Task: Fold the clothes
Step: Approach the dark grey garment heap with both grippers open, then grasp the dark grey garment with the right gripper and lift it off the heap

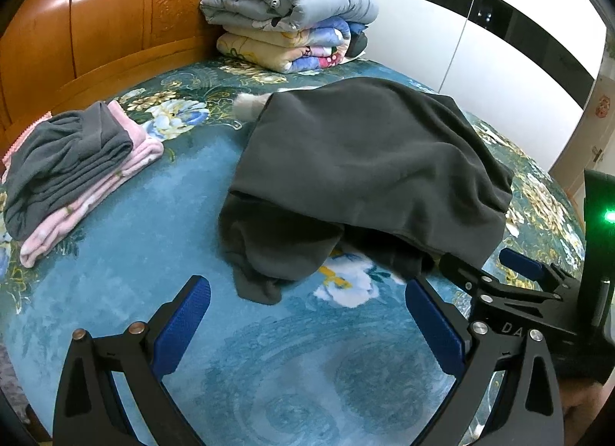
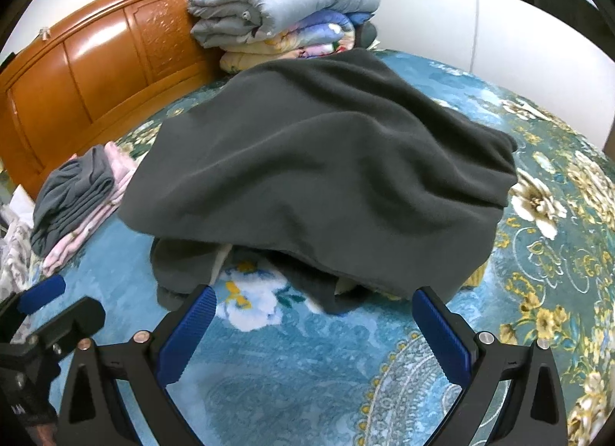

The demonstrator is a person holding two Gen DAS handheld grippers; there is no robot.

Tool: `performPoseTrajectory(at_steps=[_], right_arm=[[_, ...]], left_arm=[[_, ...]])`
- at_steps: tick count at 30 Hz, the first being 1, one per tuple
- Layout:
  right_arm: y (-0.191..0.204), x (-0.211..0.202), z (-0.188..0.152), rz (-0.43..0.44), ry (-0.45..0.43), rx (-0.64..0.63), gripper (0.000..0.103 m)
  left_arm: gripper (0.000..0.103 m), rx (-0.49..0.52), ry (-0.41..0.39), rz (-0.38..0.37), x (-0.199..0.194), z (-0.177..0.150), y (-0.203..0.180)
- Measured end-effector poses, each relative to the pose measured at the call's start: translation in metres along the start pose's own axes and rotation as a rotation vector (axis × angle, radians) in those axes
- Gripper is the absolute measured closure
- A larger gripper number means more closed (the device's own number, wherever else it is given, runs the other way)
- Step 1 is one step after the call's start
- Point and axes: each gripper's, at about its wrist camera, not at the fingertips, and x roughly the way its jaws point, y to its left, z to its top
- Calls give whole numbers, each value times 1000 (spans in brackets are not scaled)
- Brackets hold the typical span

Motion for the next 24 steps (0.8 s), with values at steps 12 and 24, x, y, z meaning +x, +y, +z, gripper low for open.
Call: performPoseTrajectory(at_steps=[12, 24], right_arm=[[9, 6, 60, -23, -33, -235, 10], [153, 59, 38, -19, -86, -611, 35]], left_arm=[[1, -116, 9, 55, -15, 1, 40], [1, -243, -2, 124, -39, -7, 87]])
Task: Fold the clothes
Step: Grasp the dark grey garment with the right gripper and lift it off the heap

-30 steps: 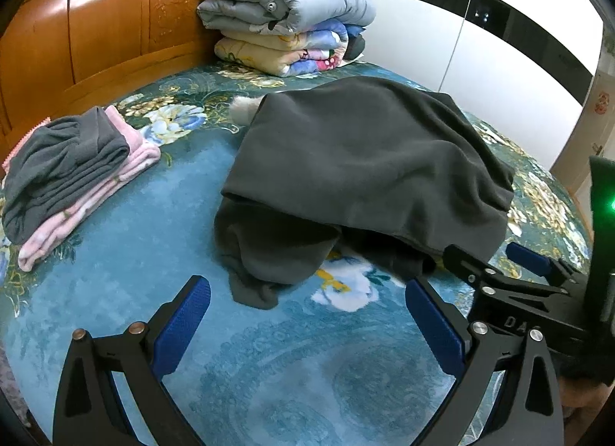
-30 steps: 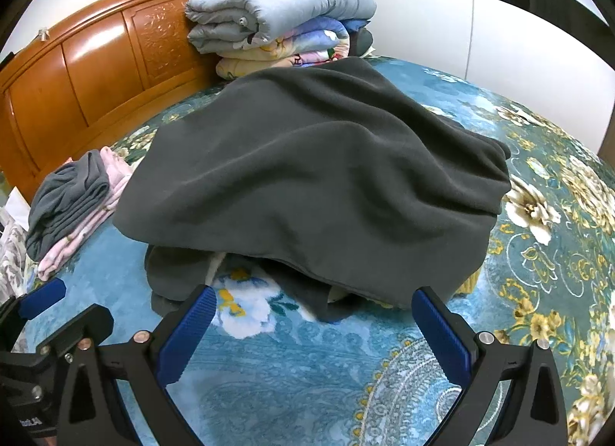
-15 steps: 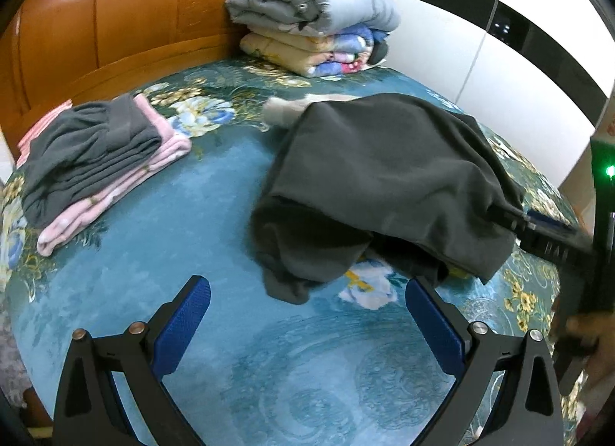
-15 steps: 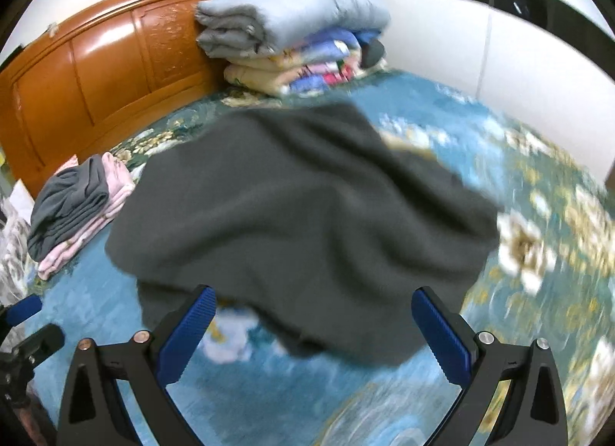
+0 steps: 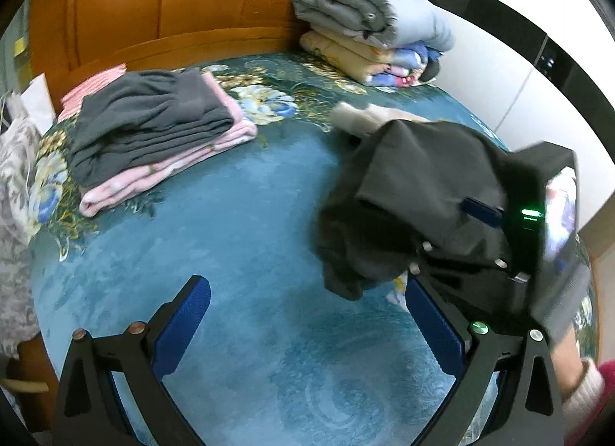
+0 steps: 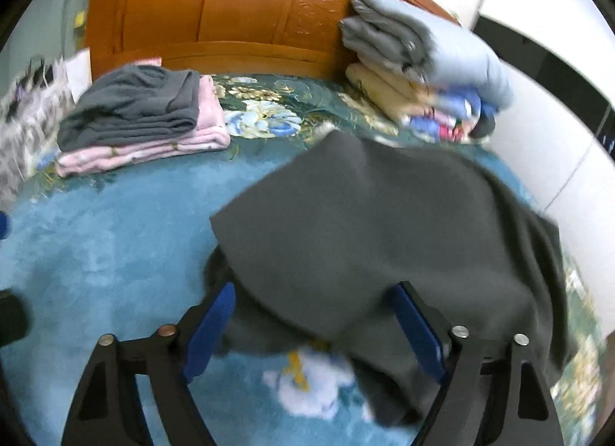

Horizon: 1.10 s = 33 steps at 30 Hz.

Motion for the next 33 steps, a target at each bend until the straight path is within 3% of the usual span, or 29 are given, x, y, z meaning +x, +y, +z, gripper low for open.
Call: performPoseTrajectory(at_steps=[1, 2, 3, 9, 13, 21, 28, 33], right_arm=[[4, 9, 6, -23, 30, -36, 49], [3, 16, 10, -23, 59, -49, 79], [-3, 16, 14, -13, 66, -32, 93], [-96, -60, 31, 47, -100, 337, 95], [-142, -127, 40, 69, -236, 445, 95], [-179, -269, 53, 84, -485, 533, 96], [-157, -360, 90, 284, -667, 484, 96], [-167, -417, 77, 233, -732, 483, 96]], left_arm=[[1, -2, -2, 3, -2, 0, 1], [1, -4, -6, 6, -4, 0, 3], [1, -4, -14, 9, -8, 0, 6], [1, -63, -1, -10, -10, -7, 27], [1, -59, 19, -46, -8, -14, 25], [1, -57, 46, -85, -14, -32, 26], [1, -124, -18, -118, -47, -29, 47], [1, -150, -46, -141, -60, -27, 58]])
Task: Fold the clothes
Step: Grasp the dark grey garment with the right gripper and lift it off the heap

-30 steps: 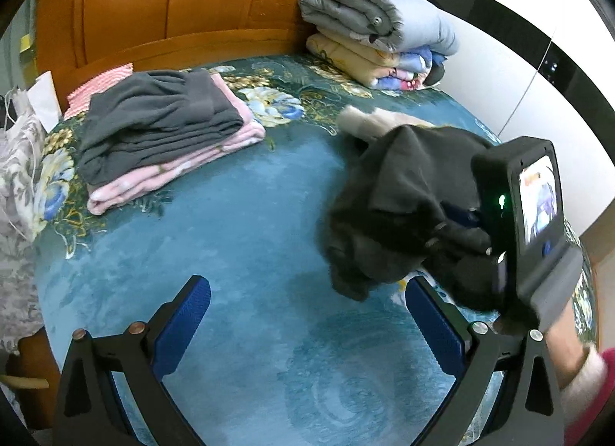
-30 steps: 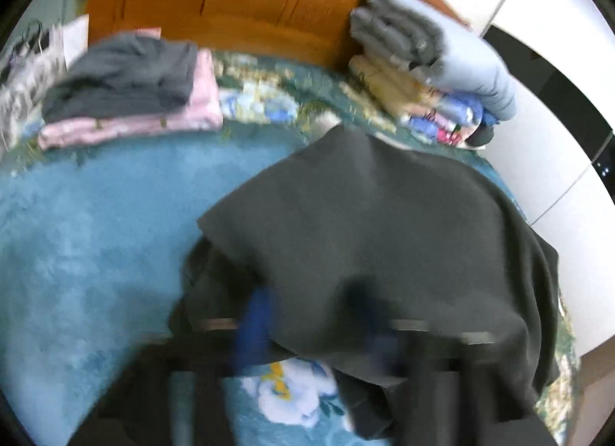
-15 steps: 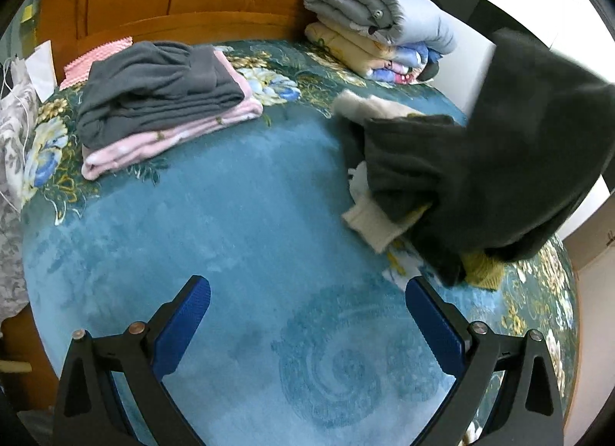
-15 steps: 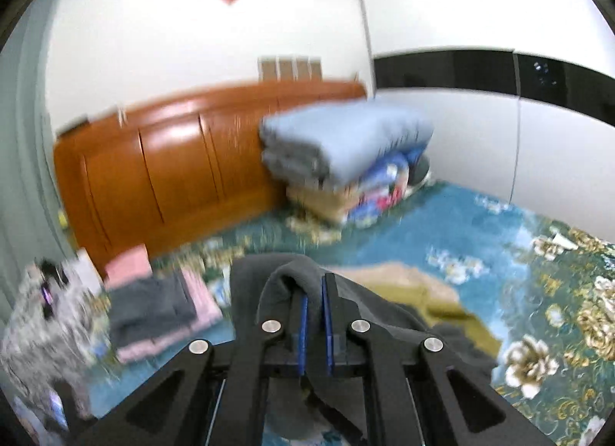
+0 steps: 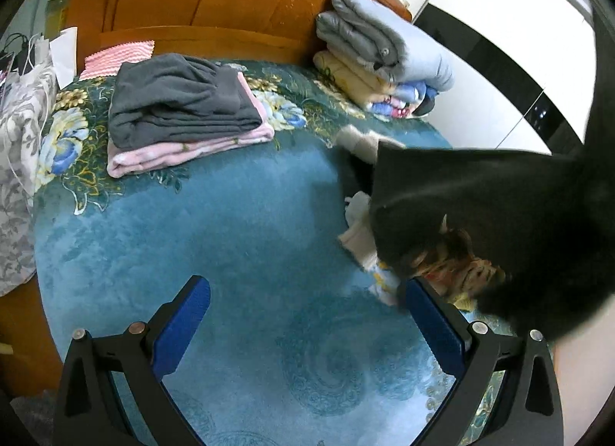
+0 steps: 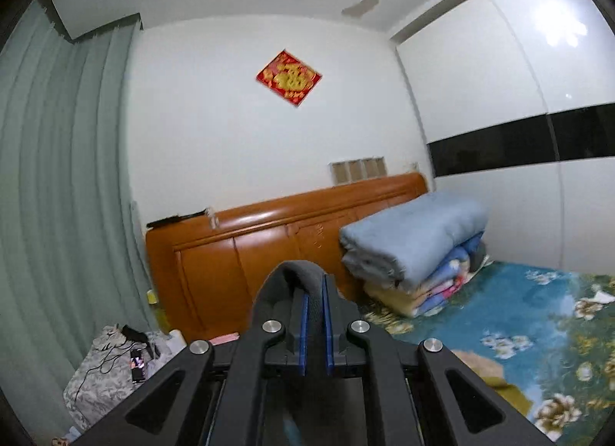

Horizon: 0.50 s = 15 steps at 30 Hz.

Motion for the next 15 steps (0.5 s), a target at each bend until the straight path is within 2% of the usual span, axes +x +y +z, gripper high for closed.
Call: performPoseTrajectory(at_steps=[5, 7, 10, 12, 14, 15], right_arm=[[-51, -30, -41, -218, 130, 66, 96], [-85, -34, -79, -328, 243, 103, 96], [-144, -38, -148, -466, 427, 223, 96], [-191, -49, -199, -599, 536, 297, 96], [-231, -63, -242, -697, 615, 427, 96], [-246, -72, -257, -716, 629, 489, 96]], left_arm=[[1, 9, 20, -20, -1, -5, 1], [1, 33, 50, -23, 3, -11, -3], [1, 79, 89, -21, 10, -20, -10], [1, 109, 119, -19, 16, -26, -15], [1, 130, 140, -11, 21, -31, -18], [1, 138, 149, -7, 24, -34, -18]])
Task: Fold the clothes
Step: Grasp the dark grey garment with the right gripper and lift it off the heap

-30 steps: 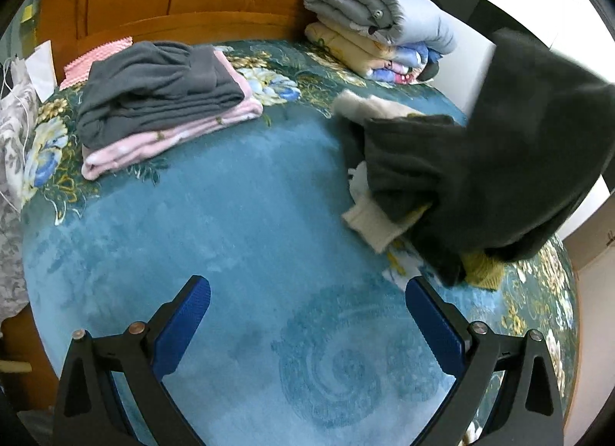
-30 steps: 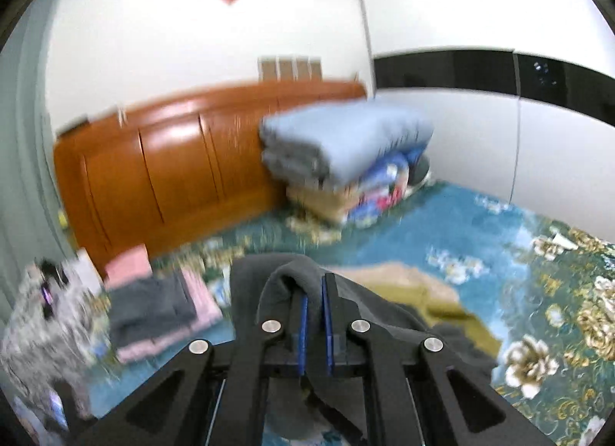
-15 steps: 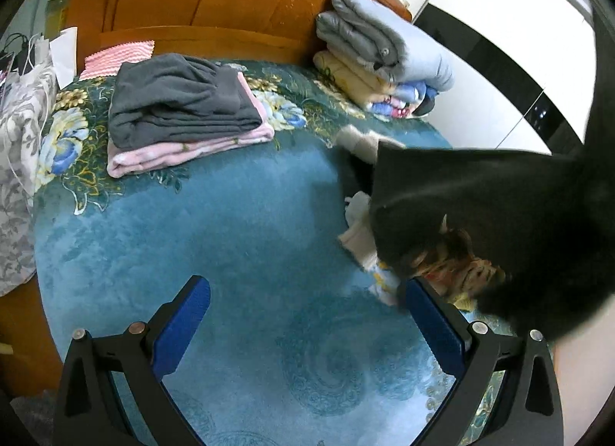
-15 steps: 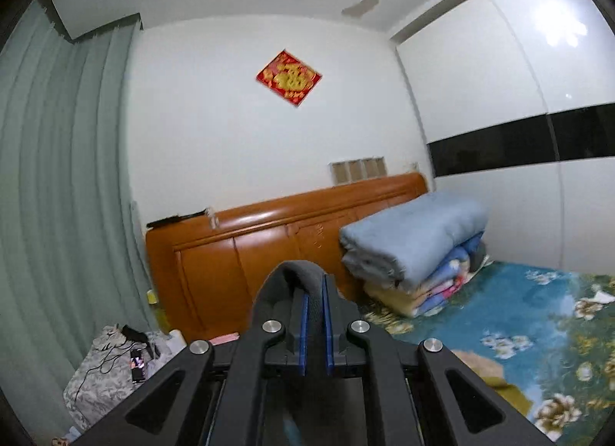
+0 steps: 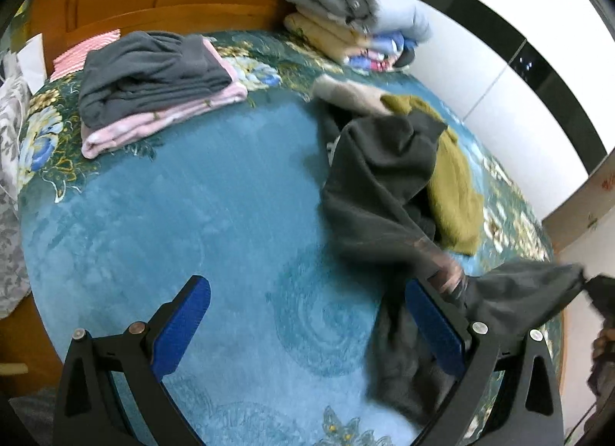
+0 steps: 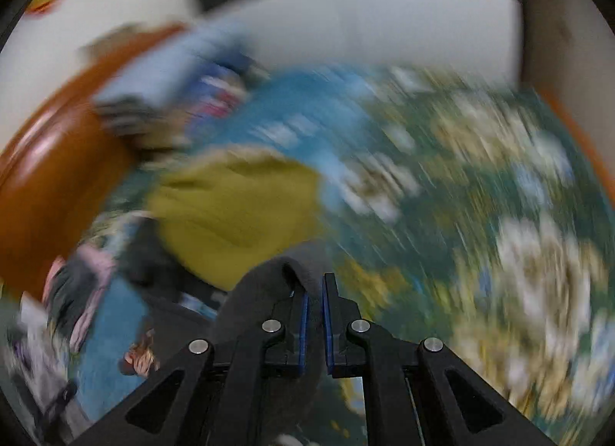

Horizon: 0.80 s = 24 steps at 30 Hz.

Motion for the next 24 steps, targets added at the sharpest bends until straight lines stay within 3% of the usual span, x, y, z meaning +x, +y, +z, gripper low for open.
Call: performPoseTrajectory(at_steps=[3, 7, 8, 9, 11, 15, 18, 22, 24], right_arm=[[-48, 33, -14, -39, 82, 132, 95], [-68, 59, -19, -44, 164, 165, 90], [-72, 57, -19, -36, 168, 153, 83], [-74, 54, -19, -29, 172, 142, 60], [-70, 39, -21, -7, 174, 104, 32], [-33, 3, -39, -23, 175, -118, 31], [13, -3, -71, 96, 211, -298, 28], [79, 42, -156, 345, 471, -434, 27], [107, 62, -193, 364, 545, -513, 27]], left_arm=[[1, 9, 31, 9, 9, -3, -3], [1, 9, 49, 13, 16, -4, -6], [1, 6, 54, 13, 18, -4, -6], [1, 2, 59, 14, 20, -4, -6], [1, -21, 70, 18, 24, -6, -3], [1, -61, 55, 9, 28, -4, -2], [1, -73, 51, -10, 30, -2, -8], [1, -52, 82, -34, 33, -1, -19], [1, -42, 90, -35, 34, -1, -21]])
